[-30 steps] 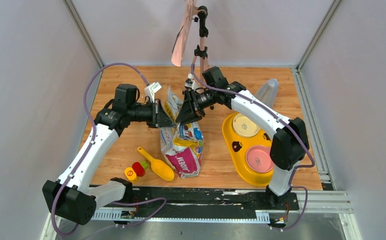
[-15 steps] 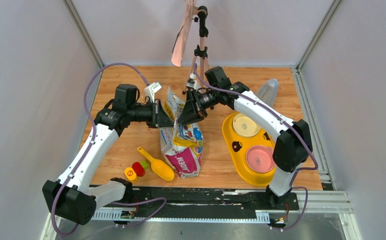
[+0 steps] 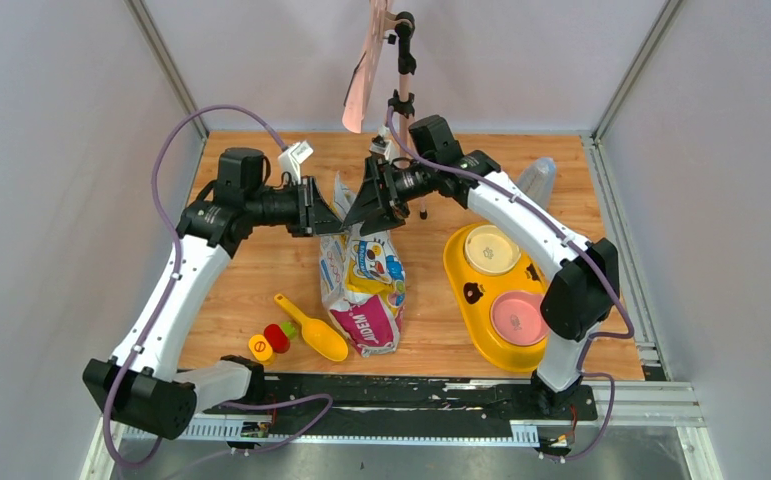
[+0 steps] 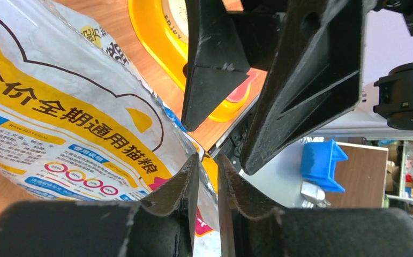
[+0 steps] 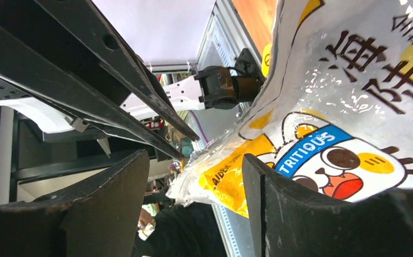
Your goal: Serve the pet food
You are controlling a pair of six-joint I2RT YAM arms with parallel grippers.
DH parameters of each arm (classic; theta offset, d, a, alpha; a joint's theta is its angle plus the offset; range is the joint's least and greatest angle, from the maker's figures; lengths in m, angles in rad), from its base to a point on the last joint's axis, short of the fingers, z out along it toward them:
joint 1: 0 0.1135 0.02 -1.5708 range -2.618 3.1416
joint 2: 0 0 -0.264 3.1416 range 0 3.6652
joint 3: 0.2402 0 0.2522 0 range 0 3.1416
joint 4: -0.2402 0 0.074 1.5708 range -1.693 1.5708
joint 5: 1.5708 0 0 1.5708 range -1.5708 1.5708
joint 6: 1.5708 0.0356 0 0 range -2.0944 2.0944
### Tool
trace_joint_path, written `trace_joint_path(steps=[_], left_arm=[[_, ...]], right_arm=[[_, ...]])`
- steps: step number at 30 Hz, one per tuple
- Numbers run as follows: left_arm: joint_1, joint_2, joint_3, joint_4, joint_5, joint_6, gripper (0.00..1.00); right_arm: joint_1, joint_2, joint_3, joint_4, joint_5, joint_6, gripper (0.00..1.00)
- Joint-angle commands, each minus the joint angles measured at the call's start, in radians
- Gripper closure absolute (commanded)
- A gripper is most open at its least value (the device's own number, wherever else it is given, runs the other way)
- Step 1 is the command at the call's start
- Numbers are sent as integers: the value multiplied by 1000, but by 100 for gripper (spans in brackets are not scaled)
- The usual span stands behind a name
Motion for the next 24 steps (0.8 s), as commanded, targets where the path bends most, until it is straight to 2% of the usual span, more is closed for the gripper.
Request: trace_joint_path(steps=[1, 4, 9, 15, 20, 24], left_arm=[[3, 34, 23, -33, 46, -14, 77], [2, 41, 34, -54, 51, 9, 87], [2, 44, 37, -16, 159, 13, 99], [-11, 42, 28, -38, 180, 46, 97], [-18, 47, 4, -41, 158, 58, 89], [-26, 52, -10, -43, 162, 70, 88]], right_arm=[[3, 17, 56, -26, 76, 3, 36], [0, 2, 41, -34, 95, -20, 39], [2, 6, 60, -48, 115, -46, 46], [5, 34, 73, -55, 107, -48, 48], [4, 36, 67, -52, 94, -48, 48], [4, 38, 51, -22, 57, -33, 47]])
